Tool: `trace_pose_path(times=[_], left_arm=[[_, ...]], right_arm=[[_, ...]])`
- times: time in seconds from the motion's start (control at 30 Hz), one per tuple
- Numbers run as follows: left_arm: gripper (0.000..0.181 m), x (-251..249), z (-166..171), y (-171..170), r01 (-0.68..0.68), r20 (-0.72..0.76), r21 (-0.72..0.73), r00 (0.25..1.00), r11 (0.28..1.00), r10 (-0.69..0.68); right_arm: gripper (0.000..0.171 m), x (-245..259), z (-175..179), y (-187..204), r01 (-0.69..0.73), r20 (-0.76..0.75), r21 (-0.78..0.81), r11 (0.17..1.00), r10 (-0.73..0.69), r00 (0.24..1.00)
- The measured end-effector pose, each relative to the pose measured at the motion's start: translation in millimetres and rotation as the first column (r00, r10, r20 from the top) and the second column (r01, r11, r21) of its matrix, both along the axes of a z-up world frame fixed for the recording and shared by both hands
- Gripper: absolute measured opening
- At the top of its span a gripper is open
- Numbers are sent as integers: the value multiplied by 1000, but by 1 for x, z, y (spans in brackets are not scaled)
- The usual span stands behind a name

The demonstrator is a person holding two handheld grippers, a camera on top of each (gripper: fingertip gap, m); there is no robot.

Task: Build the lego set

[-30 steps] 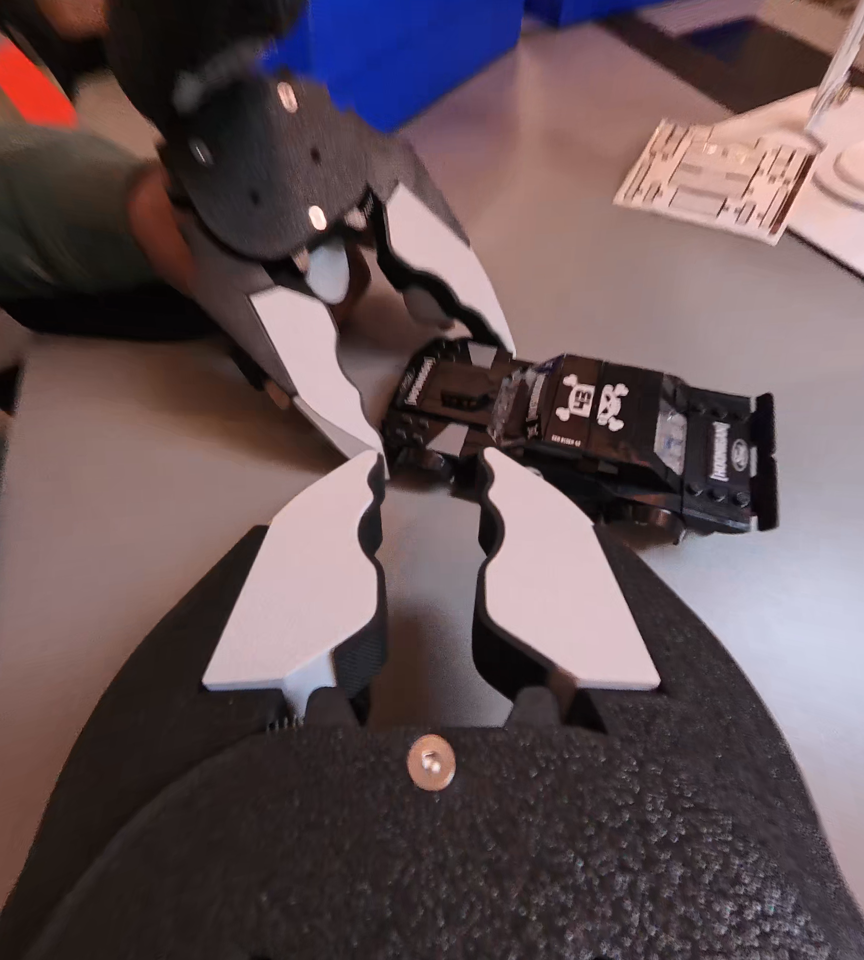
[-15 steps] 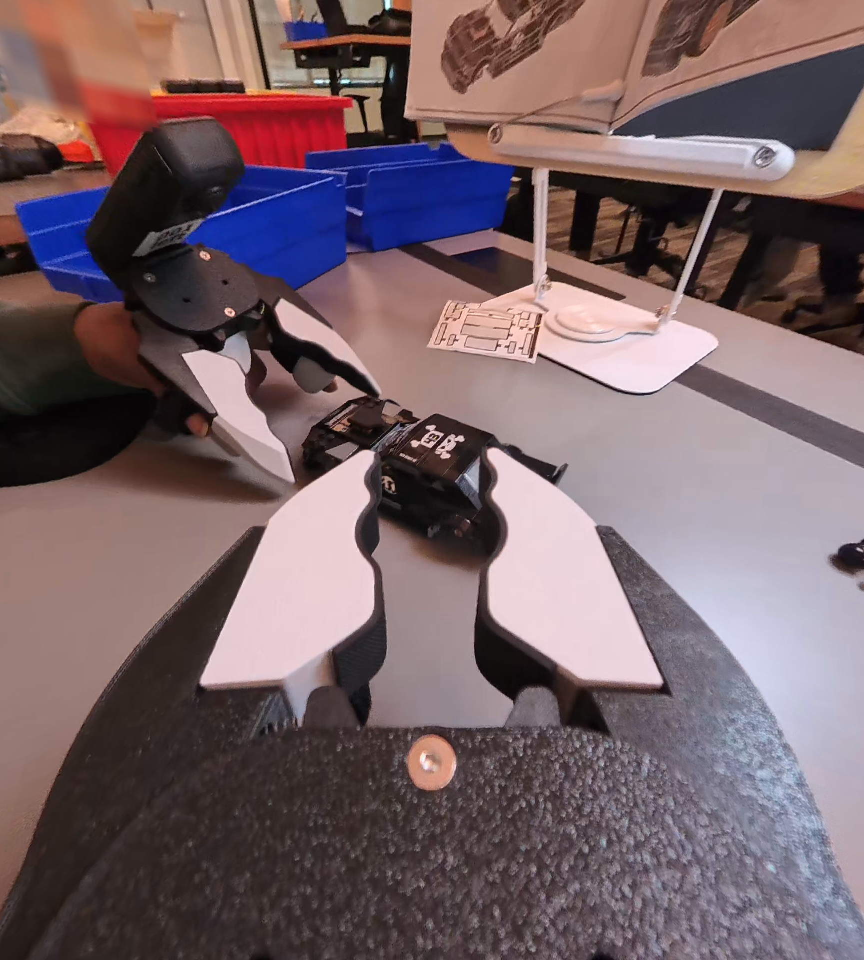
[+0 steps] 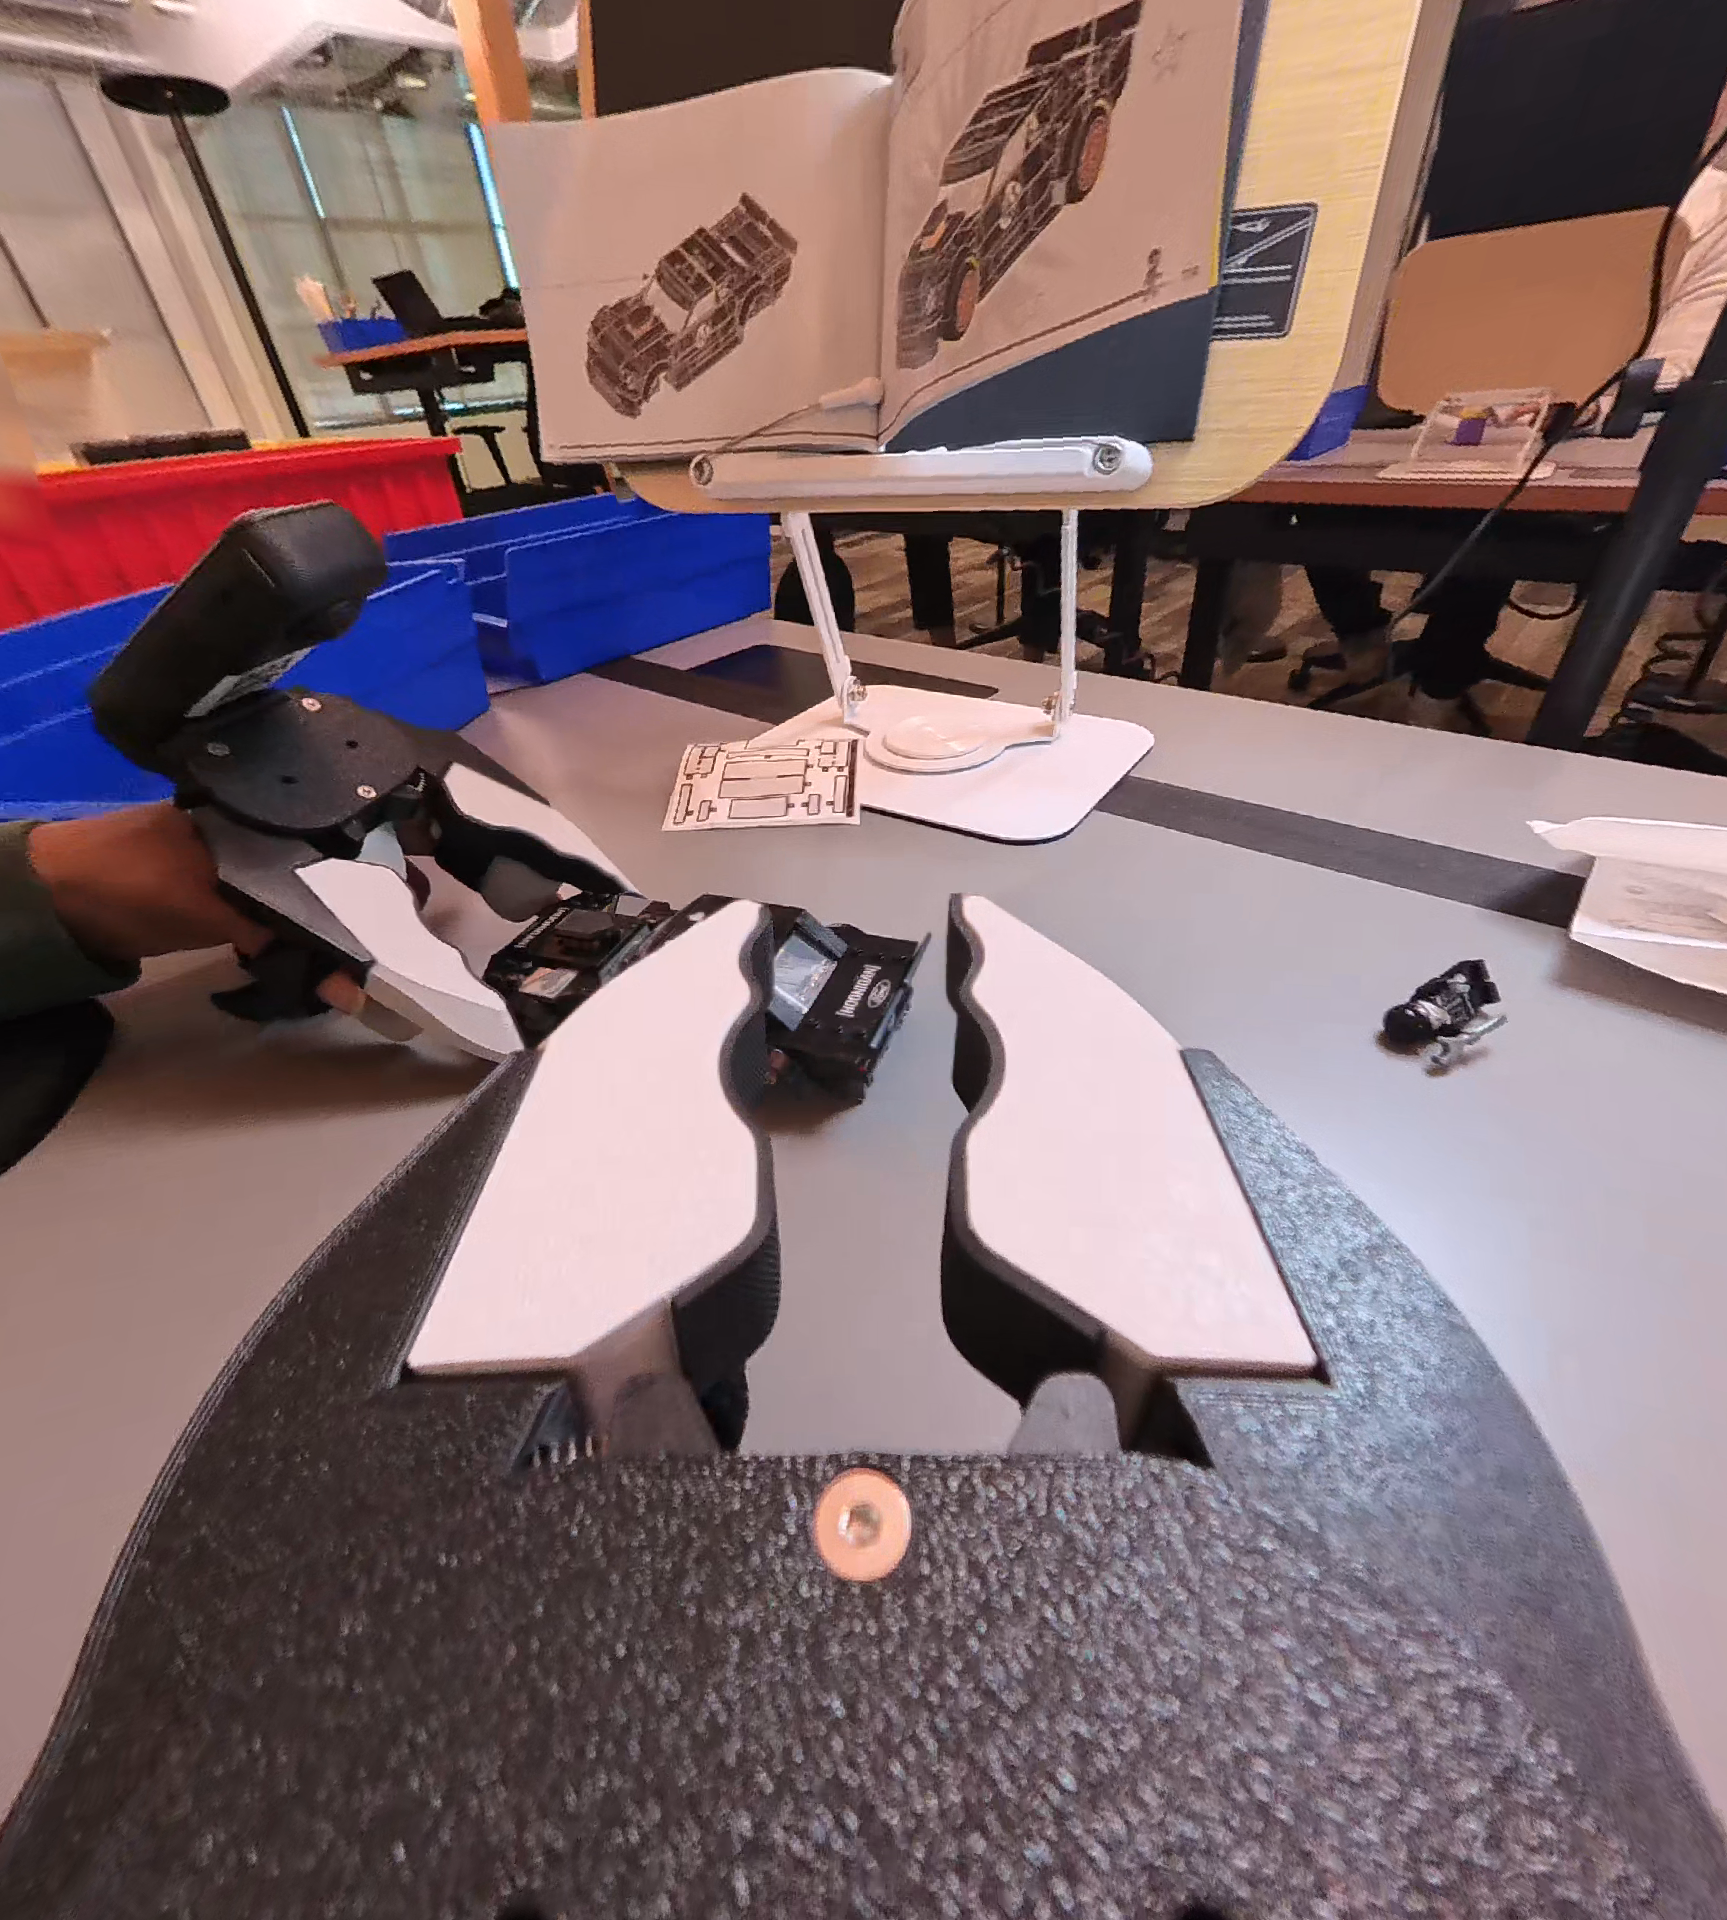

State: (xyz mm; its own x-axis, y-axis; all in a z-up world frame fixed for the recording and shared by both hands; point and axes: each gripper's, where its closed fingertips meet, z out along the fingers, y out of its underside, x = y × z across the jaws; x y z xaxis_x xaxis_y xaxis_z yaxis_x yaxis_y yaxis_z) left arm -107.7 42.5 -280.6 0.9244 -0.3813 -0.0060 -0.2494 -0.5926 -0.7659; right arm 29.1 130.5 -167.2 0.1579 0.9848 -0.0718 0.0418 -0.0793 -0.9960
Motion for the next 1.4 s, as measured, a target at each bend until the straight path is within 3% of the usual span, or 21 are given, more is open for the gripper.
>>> trace_pose_path(times=[0.2,0.3,0.43,0.5,0.57,0.6,0.63,0.67,0.77,0.9,1.1,1.4], left_arm=[[89,-4,1,1,98,-5,7,995,995,-98],[106,-6,14,-1,79,21,94,996,992,-81],[98,-13,42,-10,-5,80,232,997,973,-14],[69,-18,63,-13,-53,89,330,996,942,24],[0,-24,93,-17,-92,67,461,995,883,69],[0,-27,109,-20,-128,80,525,992,842,101],[0,-30,122,-22,-166,113,553,986,816,124],[0,-34,133,-24,-210,149,580,977,787,151],[0,-49,149,-31,-324,231,619,946,715,228],[0,-74,150,-39,-416,234,635,907,651,350],[0,-87,136,-40,-449,233,614,889,649,394],[0,-79,126,-30,-407,192,600,909,689,370]], right_arm=[[33,-1,-9,3,28,32,0,1000,-28,999],[34,-3,-11,5,44,44,14,999,-44,998],[34,-5,-12,10,76,47,38,996,-78,996],[34,-6,-13,16,102,51,57,993,-105,993],[34,-8,-13,24,128,54,75,989,-132,990],[30,-7,-12,28,137,56,87,987,-143,988],[8,-7,-11,31,140,56,103,985,-146,988],[0,-6,-8,34,145,52,116,983,-152,987],[0,-9,5,55,208,19,148,967,-213,977],[0,-27,20,78,278,-37,164,947,-276,961],[0,-65,13,72,207,-27,192,959,-206,978],[0,-66,3,37,109,15,265,958,-118,993]])
